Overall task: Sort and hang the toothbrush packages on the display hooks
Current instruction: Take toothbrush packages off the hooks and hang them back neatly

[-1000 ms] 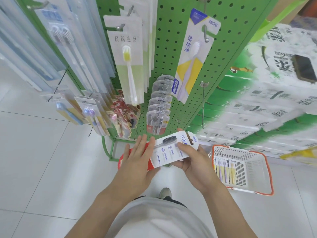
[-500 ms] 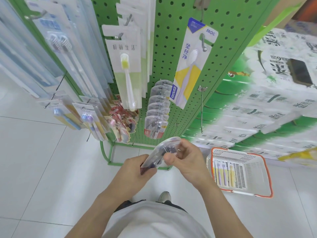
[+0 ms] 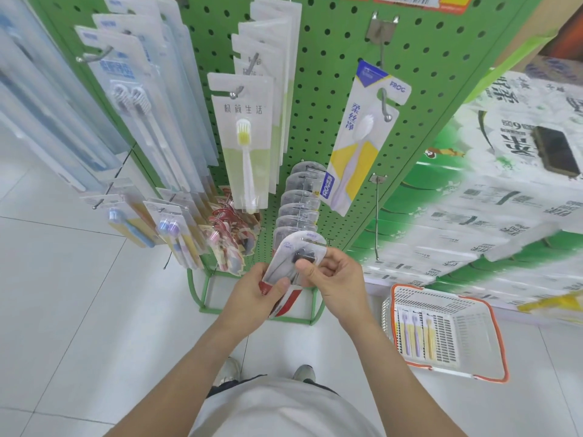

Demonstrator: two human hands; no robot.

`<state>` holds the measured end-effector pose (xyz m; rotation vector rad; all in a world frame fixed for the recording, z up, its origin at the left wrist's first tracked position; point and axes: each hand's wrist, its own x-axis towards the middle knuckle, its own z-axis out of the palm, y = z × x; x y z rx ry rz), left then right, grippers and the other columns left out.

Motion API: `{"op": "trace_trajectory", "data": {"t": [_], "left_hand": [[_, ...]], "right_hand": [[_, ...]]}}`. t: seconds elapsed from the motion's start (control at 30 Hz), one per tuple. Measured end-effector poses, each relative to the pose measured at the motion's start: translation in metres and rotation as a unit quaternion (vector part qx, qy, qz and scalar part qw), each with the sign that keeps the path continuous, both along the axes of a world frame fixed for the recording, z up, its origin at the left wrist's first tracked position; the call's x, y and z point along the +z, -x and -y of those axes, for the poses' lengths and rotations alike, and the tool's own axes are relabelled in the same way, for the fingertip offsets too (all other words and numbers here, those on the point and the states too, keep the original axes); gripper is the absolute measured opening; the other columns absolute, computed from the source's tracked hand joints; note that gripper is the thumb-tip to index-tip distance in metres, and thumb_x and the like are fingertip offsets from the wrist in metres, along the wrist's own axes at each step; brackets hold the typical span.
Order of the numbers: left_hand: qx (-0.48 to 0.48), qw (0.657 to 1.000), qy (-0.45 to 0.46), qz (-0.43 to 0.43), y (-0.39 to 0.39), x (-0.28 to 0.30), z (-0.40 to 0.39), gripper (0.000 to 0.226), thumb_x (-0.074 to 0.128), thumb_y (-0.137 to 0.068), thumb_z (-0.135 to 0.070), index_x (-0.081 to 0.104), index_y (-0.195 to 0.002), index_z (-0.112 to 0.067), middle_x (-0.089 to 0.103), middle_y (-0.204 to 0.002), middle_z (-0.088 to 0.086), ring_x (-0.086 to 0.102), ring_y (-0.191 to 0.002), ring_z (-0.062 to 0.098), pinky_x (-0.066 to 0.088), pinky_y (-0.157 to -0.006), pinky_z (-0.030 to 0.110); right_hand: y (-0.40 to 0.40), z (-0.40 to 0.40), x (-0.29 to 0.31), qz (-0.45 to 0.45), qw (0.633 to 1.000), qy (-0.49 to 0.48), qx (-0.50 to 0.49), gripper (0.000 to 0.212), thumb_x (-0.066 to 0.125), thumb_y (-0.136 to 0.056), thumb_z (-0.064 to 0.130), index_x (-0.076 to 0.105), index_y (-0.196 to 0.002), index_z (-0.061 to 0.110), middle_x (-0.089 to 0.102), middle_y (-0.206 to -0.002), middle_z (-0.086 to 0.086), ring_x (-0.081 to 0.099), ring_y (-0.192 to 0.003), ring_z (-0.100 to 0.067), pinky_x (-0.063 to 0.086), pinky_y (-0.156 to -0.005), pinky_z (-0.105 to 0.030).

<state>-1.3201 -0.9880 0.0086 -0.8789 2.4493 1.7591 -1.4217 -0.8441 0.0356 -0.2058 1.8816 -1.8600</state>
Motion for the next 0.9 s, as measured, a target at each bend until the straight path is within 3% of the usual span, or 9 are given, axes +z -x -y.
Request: {"op": "trace_trajectory", "data": {"t": [0.1,0.17,0.37,0.5,0.6,0.7,0.77,0.83,0.9], "left_hand": [[0.011,0.999,0.039,-0.024,0.004,0.006,-0.004,0.056,0.062,-0.097,-0.040,0.040,-0.145,-0.022,0.048,-0.143,-0.013,0.048,-0.129,0.008,0.038,-0.106,0.027],[0.011,0.996,0.077,-0.046,0.004,0.014,-0.009,0.067,0.058,-0.099,-0.038,0.026,-0.155,-0.019,0.033,-0.154,-0.008,0.032,-0.140,0.006,0.025,-0.110,0.020],[0.050,0.965,0.183,-0.182,0.008,0.032,-0.019,0.049,0.061,-0.098,-0.017,0.044,-0.145,-0.017,0.044,-0.137,-0.004,0.038,-0.130,-0.002,0.022,-0.106,0.003],[0.023,0.954,0.214,-0.207,0.016,0.038,-0.022,0.047,0.055,-0.095,-0.019,0.050,-0.142,-0.015,0.044,-0.141,-0.001,0.037,-0.132,-0.004,0.027,-0.109,0.010],[0.005,0.958,0.219,-0.187,0.026,0.039,-0.025,0.052,0.051,-0.093,-0.024,0.048,-0.144,-0.019,0.041,-0.150,-0.003,0.038,-0.137,0.007,0.036,-0.110,0.023],[-0.016,0.948,0.254,-0.190,0.038,0.036,-0.025,0.051,0.046,-0.095,-0.030,0.048,-0.144,-0.018,0.039,-0.154,0.002,0.039,-0.141,0.019,0.039,-0.114,0.041],[-0.029,0.944,0.277,-0.179,0.046,0.032,-0.023,0.050,0.045,-0.096,-0.031,0.048,-0.144,-0.019,0.038,-0.156,0.004,0.038,-0.142,0.023,0.038,-0.114,0.046],[-0.045,0.942,0.290,-0.162,0.051,0.029,-0.022,0.049,0.047,-0.098,-0.029,0.047,-0.146,-0.021,0.034,-0.159,0.002,0.033,-0.146,0.023,0.035,-0.117,0.046],[-0.052,0.941,0.296,-0.156,0.054,0.025,-0.021,0.046,0.050,-0.100,-0.028,0.049,-0.146,-0.023,0.034,-0.160,0.001,0.029,-0.149,0.023,0.031,-0.119,0.046]], "right_hand": [[0.004,0.005,-0.008,0.001,0.999,-0.027,-0.043,0.031,0.088,-0.075,0.013,0.070,-0.098,0.003,0.073,-0.079,-0.008,0.061,-0.054,-0.017,0.053,-0.053,-0.026],[0.006,0.009,-0.013,-0.001,0.998,-0.049,-0.036,0.036,0.091,-0.069,0.023,0.071,-0.094,0.008,0.075,-0.079,-0.009,0.060,-0.057,-0.019,0.055,-0.057,-0.030],[0.010,0.020,-0.011,0.003,0.996,-0.077,-0.033,0.038,0.092,-0.068,0.029,0.072,-0.093,0.010,0.077,-0.081,-0.008,0.063,-0.059,-0.022,0.060,-0.064,-0.045],[0.013,0.026,-0.009,0.006,0.992,-0.126,-0.017,0.052,0.094,-0.056,0.048,0.071,-0.088,0.014,0.076,-0.078,-0.008,0.070,-0.068,-0.043,0.060,-0.067,-0.059],[0.016,0.029,-0.006,-0.020,0.981,-0.192,-0.011,0.059,0.090,-0.047,0.059,0.068,-0.084,0.019,0.076,-0.079,-0.003,0.072,-0.070,-0.027,0.061,-0.071,-0.047],[0.021,0.026,-0.006,-0.046,0.978,-0.204,-0.001,0.037,0.093,-0.065,0.031,0.063,-0.080,0.017,0.069,-0.075,0.005,0.066,-0.060,-0.008,0.055,-0.059,-0.026],[0.023,0.023,-0.009,-0.048,0.980,-0.194,0.012,0.031,0.090,-0.070,0.016,0.060,-0.081,0.018,0.065,-0.075,0.005,0.058,-0.050,-0.001,0.047,-0.052,-0.023],[0.026,0.017,-0.013,-0.064,0.975,-0.209,0.034,0.034,0.082,-0.064,0.025,0.063,-0.091,0.020,0.068,-0.084,0.003,0.058,-0.057,-0.003,0.044,-0.062,-0.024],[0.029,0.010,-0.018,-0.064,0.970,-0.225,0.063,0.044,0.081,-0.065,0.028,0.064,-0.104,0.017,0.069,-0.097,0.004,0.058,-0.057,-0.001,0.044,-0.062,-0.023]]}}
